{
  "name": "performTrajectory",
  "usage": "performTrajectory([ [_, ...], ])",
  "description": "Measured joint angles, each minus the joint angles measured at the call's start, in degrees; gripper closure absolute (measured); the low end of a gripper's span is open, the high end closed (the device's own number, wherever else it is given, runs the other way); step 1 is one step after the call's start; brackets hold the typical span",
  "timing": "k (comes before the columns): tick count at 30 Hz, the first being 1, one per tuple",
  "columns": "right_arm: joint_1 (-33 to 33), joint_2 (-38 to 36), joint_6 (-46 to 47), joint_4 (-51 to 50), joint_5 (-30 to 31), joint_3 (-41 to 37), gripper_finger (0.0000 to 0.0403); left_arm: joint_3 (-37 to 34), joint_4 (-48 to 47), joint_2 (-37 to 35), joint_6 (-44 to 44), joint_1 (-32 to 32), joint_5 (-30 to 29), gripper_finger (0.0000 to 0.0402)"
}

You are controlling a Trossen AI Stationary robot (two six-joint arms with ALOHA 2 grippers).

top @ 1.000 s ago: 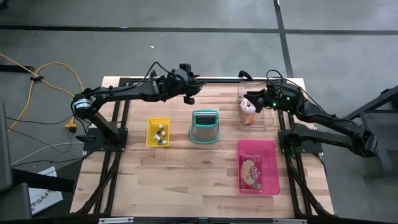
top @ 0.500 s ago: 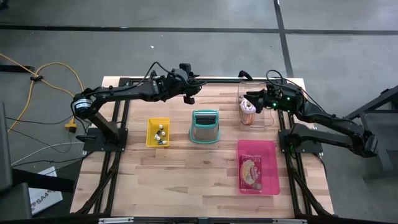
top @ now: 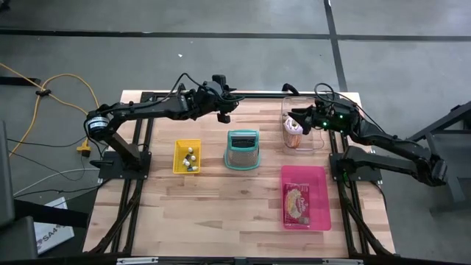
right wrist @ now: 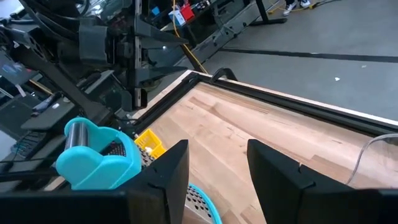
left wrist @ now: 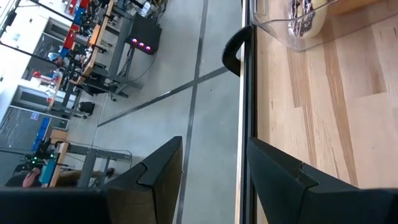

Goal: Pick & Place Food Item
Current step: Return to Home Position

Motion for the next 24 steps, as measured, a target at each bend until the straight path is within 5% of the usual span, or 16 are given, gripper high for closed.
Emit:
performTrajectory([
  [15,0.68,-6.03,-4.60,2.33,-13.45,0.00,0.0251,0.00,0.04,0.00,0.00,0.00,0.09,0.0228],
  [24,6.24,-14.65,-5.64,2.07,-14.61,0.00,0.0251,0.00,0.30,0.00,0.00,0.00,0.09,0.0228],
])
